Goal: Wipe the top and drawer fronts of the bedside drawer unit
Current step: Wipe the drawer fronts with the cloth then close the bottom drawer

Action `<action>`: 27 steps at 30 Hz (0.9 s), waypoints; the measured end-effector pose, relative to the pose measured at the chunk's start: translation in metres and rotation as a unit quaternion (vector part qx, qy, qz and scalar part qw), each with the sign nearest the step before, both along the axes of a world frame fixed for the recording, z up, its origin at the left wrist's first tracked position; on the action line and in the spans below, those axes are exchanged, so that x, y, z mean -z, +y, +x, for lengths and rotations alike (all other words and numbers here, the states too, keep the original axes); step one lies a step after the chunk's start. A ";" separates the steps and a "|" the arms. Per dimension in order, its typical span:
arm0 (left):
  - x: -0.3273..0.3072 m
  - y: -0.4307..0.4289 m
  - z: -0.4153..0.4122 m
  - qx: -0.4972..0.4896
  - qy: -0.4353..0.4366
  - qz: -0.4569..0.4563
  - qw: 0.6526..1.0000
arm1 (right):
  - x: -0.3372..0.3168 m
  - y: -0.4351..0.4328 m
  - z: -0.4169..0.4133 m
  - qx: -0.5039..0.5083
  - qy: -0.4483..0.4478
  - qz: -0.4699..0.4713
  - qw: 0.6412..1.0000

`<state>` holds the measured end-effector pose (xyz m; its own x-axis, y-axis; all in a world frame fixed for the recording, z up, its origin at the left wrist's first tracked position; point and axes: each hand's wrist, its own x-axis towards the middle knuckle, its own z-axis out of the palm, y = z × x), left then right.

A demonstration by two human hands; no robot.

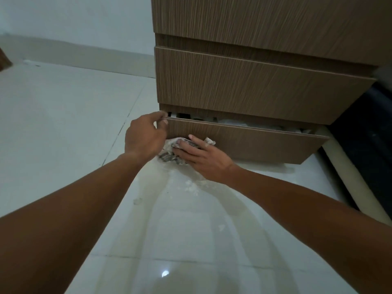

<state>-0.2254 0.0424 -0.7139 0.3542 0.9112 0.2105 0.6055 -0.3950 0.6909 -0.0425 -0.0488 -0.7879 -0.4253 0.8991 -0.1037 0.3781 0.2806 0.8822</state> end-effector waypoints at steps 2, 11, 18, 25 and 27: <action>-0.003 0.001 0.002 0.007 0.061 0.050 0.997 | -0.003 -0.015 0.025 0.017 -0.019 -0.017 1.000; -0.020 -0.031 0.041 0.027 0.263 0.245 0.933 | -0.050 -0.092 0.112 0.150 0.105 -0.072 0.981; -0.029 -0.068 0.094 0.109 0.249 0.234 0.933 | -0.040 -0.152 0.150 0.377 0.563 0.274 0.683; -0.015 -0.063 0.106 0.139 0.248 0.250 0.926 | -0.015 -0.134 0.164 0.363 0.803 0.461 0.107; -0.012 -0.055 0.098 0.149 0.243 0.262 0.922 | -0.006 -0.119 0.158 0.343 0.813 0.469 0.015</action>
<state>-0.1271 -0.0128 -0.7019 0.7406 0.5761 0.3457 0.6039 -0.7964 0.0334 0.1154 -0.1676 -0.7817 0.9645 0.0301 -0.2625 -0.2567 -0.1292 -0.9578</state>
